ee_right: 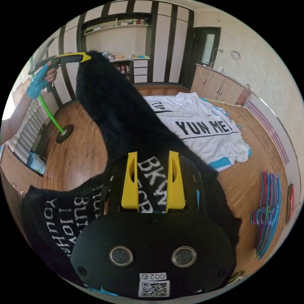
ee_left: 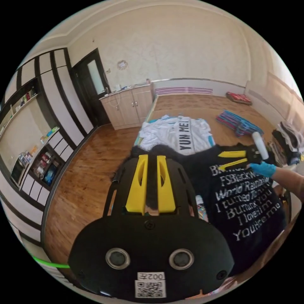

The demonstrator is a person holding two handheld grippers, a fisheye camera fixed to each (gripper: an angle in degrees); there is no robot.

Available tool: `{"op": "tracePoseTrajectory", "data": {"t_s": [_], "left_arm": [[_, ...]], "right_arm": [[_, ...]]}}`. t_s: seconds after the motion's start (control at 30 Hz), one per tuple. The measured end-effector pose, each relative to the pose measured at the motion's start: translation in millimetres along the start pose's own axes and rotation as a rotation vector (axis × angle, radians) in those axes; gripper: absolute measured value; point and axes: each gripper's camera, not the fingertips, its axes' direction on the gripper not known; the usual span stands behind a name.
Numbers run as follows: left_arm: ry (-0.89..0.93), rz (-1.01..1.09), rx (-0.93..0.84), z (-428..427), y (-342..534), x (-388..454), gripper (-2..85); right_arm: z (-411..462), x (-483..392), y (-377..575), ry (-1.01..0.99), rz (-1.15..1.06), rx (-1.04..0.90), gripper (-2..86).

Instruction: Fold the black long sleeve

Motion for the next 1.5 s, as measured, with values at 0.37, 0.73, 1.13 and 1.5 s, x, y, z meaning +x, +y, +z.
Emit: {"op": "tracePoseTrajectory", "data": {"t_s": [0.37,0.73,1.13,1.5], "left_arm": [[0.201,0.243,0.001,-37.8,9.3,159.0,4.8],[0.274,0.288,-0.100,21.7,23.5,296.7,4.8],[0.423,0.337,-0.142,73.6,37.8,396.8,1.3],[0.259,0.365,-0.158,90.9,73.6,362.1,3.3]], "right_arm": [[-108.6,-69.1,68.8,-0.101,-0.005,0.144,14.1],[-213.9,-107.0,177.0,0.049,0.077,0.161,14.1],[-234.5,-108.1,249.8,0.085,0.298,0.152,14.2],[-222.4,-72.9,272.3,0.055,0.424,0.122,17.3]]}}
